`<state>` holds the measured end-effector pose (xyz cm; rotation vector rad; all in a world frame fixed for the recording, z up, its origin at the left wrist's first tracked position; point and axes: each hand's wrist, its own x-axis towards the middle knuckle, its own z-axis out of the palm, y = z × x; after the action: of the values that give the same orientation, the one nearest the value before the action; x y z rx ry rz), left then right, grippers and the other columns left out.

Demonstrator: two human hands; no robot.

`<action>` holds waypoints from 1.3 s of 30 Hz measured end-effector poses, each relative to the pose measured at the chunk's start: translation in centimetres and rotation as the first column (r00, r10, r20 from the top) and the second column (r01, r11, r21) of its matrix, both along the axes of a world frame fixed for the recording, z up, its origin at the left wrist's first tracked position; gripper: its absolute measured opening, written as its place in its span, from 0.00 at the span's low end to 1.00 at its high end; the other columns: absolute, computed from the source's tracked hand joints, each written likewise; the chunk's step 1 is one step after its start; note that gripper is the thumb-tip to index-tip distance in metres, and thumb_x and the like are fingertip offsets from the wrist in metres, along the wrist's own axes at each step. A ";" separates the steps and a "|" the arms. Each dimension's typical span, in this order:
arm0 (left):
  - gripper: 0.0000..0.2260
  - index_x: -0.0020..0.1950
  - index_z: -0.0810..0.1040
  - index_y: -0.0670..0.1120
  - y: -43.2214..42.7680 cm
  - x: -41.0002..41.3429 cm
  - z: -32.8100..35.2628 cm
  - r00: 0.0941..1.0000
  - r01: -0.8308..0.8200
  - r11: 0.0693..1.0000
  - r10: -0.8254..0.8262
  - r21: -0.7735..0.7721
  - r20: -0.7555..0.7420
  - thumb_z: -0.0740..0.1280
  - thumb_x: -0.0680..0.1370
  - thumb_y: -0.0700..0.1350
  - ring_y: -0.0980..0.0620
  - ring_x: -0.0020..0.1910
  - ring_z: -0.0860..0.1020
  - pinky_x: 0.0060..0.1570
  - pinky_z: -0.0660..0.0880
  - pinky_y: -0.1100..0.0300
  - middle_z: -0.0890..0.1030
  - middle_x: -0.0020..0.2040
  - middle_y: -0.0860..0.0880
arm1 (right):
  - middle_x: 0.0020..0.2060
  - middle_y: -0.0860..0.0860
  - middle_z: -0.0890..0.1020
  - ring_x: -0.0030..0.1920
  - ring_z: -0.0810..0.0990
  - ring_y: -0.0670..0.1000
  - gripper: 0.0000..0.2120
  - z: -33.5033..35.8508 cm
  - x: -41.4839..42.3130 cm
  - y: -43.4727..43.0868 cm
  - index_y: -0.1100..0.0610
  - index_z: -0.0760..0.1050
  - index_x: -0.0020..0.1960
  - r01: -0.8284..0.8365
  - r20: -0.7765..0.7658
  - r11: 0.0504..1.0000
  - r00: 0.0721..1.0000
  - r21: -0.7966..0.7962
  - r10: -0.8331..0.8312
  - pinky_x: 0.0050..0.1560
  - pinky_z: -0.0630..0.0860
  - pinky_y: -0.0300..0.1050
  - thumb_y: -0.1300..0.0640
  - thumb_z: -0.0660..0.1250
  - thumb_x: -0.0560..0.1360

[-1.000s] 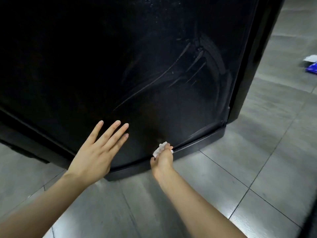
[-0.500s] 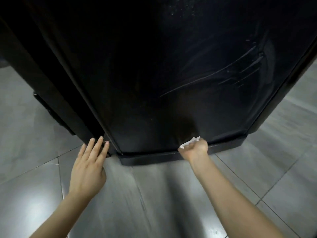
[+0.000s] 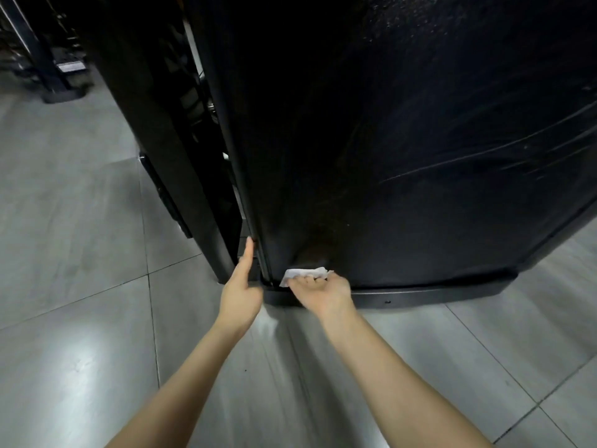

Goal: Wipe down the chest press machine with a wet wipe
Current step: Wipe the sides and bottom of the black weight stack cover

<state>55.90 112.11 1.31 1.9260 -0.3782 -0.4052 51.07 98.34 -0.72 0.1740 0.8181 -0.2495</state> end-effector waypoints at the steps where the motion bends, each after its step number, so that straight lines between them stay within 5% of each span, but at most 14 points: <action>1: 0.38 0.75 0.54 0.62 -0.2 -0.1 0.3 1.000 0.015 1.000 -0.015 -0.018 -0.021 0.55 0.74 0.27 0.64 0.67 0.62 0.63 0.64 0.67 0.61 0.62 0.74 | 0.70 0.49 0.67 0.70 0.65 0.54 0.22 -0.3 0.1 -0.7 0.59 0.64 0.72 -0.012 0.007 0.999 1.000 0.030 0.012 0.68 0.57 0.60 0.56 0.44 0.82; 3: 0.38 0.75 0.53 0.60 -0.3 -0.2 0.6 0.998 0.025 0.999 -0.027 -0.037 -0.060 0.54 0.74 0.26 0.70 0.63 0.61 0.58 0.62 0.73 0.61 0.57 0.78 | 0.66 0.51 0.71 0.66 0.68 0.53 0.20 -0.1 -1.0 -2.2 0.62 0.66 0.67 -0.024 0.053 0.999 0.998 0.048 0.022 0.67 0.58 0.59 0.54 0.44 0.83; 7: 0.39 0.75 0.52 0.62 -0.5 0.0 0.2 0.996 0.000 0.999 -0.003 -0.037 -0.089 0.55 0.74 0.26 0.79 0.51 0.66 0.43 0.66 0.79 0.60 0.53 0.81 | 0.74 0.65 0.56 0.75 0.51 0.66 0.27 3.4 -4.4 -4.2 0.64 0.50 0.76 0.006 0.125 1.000 0.992 -0.017 -0.004 0.73 0.49 0.61 0.49 0.46 0.83; 11: 0.38 0.75 0.50 0.61 -1.0 -0.4 0.0 0.998 -0.016 0.997 0.011 -0.078 -0.063 0.57 0.76 0.29 0.68 0.62 0.61 0.59 0.62 0.68 0.58 0.58 0.76 | 0.72 0.65 0.61 0.73 0.58 0.67 0.29 7.1 -6.0 -3.6 0.59 0.52 0.77 0.043 0.102 0.971 0.995 -0.234 -0.019 0.72 0.56 0.62 0.45 0.51 0.82; 15: 0.38 0.75 0.50 0.61 -1.3 -0.3 -0.1 0.999 -0.031 0.997 0.028 -0.067 -0.044 0.57 0.75 0.28 0.65 0.63 0.60 0.56 0.63 0.68 0.58 0.64 0.68 | 0.72 0.64 0.61 0.73 0.60 0.64 0.29 9.8 -7.6 -3.0 0.53 0.50 0.78 0.108 0.107 0.863 0.992 -0.494 -0.062 0.73 0.59 0.59 0.43 0.52 0.81; 19: 0.38 0.76 0.49 0.59 -1.5 -0.5 0.1 0.999 -0.034 0.999 0.033 -0.041 -0.027 0.56 0.75 0.28 0.64 0.58 0.63 0.40 0.66 0.73 0.60 0.63 0.65 | 0.74 0.54 0.62 0.73 0.63 0.51 0.26 11.1 -9.1 -2.1 0.49 0.52 0.77 0.082 0.053 0.483 0.996 -0.872 -0.073 0.74 0.59 0.49 0.43 0.48 0.82; 21: 0.37 0.76 0.49 0.58 -1.7 -0.5 0.2 0.999 -0.048 0.998 0.047 -0.043 -0.022 0.56 0.75 0.28 0.64 0.59 0.63 0.43 0.65 0.72 0.61 0.62 0.64 | 0.75 0.45 0.59 0.74 0.57 0.43 0.26 10.9 -9.2 -1.6 0.45 0.53 0.76 -0.074 -0.090 0.168 0.992 -0.983 -0.090 0.75 0.53 0.45 0.38 0.47 0.81; 22: 0.37 0.76 0.50 0.57 -1.8 -0.6 0.3 0.998 -0.054 0.997 0.053 -0.047 -0.020 0.56 0.75 0.28 0.64 0.59 0.63 0.48 0.65 0.70 0.61 0.62 0.64 | 0.76 0.42 0.55 0.75 0.53 0.41 0.27 10.4 -9.1 -1.5 0.43 0.50 0.76 -0.177 -0.167 -0.065 0.977 -0.982 -0.131 0.75 0.51 0.46 0.37 0.45 0.80; 24: 0.37 0.76 0.51 0.57 -1.9 -0.7 0.4 0.998 -0.061 0.996 0.059 -0.061 -0.033 0.56 0.75 0.29 0.64 0.60 0.65 0.53 0.65 0.66 0.63 0.64 0.63 | 0.76 0.42 0.46 0.76 0.46 0.44 0.26 8.4 -8.6 -2.2 0.45 0.42 0.76 -0.326 -0.222 -0.537 0.942 -0.778 -0.251 0.76 0.47 0.50 0.40 0.42 0.80; 25: 0.37 0.76 0.51 0.58 -1.9 -0.7 0.4 0.997 -0.059 0.996 0.057 -0.068 -0.045 0.56 0.75 0.29 0.64 0.58 0.68 0.53 0.66 0.67 0.64 0.65 0.63 | 0.76 0.46 0.44 0.77 0.43 0.48 0.26 7.4 -8.2 -2.8 0.50 0.41 0.76 -0.387 -0.237 -0.676 0.922 -0.627 -0.307 0.76 0.45 0.53 0.42 0.40 0.81; 27: 0.37 0.76 0.52 0.58 -1.7 -0.5 0.5 0.996 -0.053 0.994 0.046 -0.092 -0.080 0.56 0.74 0.28 0.70 0.52 0.70 0.49 0.68 0.71 0.64 0.68 0.61 | 0.76 0.54 0.50 0.76 0.45 0.58 0.28 5.8 -7.3 -3.9 0.58 0.48 0.76 -0.506 -0.237 -0.788 0.862 -0.350 -0.448 0.75 0.46 0.57 0.45 0.39 0.82; 31: 0.36 0.76 0.54 0.58 -1.4 0.0 0.6 0.994 -0.046 0.991 0.033 -0.126 -0.101 0.56 0.75 0.28 0.77 0.48 0.71 0.41 0.70 0.77 0.65 0.70 0.60 | 0.73 0.58 0.62 0.72 0.57 0.64 0.27 3.5 -6.1 -6.2 0.59 0.60 0.74 -0.528 -0.178 -0.833 0.815 0.163 -0.552 0.73 0.48 0.59 0.45 0.49 0.81; 35: 0.35 0.76 0.53 0.57 -1.4 -0.4 1.1 0.995 -0.045 0.989 0.032 -0.143 -0.097 0.56 0.76 0.29 0.65 0.62 0.64 0.61 0.68 0.63 0.63 0.69 0.61 | 0.73 0.52 0.65 0.65 0.70 0.58 0.27 -0.6 -7.3 -9.0 0.57 0.60 0.74 -0.171 -0.338 -0.747 0.812 0.642 -0.476 0.73 0.45 0.57 0.45 0.50 0.79; 39: 0.35 0.76 0.53 0.57 -1.3 -0.3 1.2 0.995 -0.039 0.990 0.026 -0.137 -0.092 0.56 0.75 0.28 0.63 0.62 0.63 0.62 0.67 0.62 0.63 0.63 0.63 | 0.71 0.50 0.68 0.64 0.68 0.54 0.27 0.8 -7.5 -10.2 0.54 0.57 0.76 -0.041 -0.346 -0.672 0.834 0.739 -0.431 0.74 0.43 0.56 0.46 0.48 0.79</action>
<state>55.56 110.84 2.48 1.7701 -0.3077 -0.4311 43.57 88.15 0.08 2.5160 0.3038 0.2175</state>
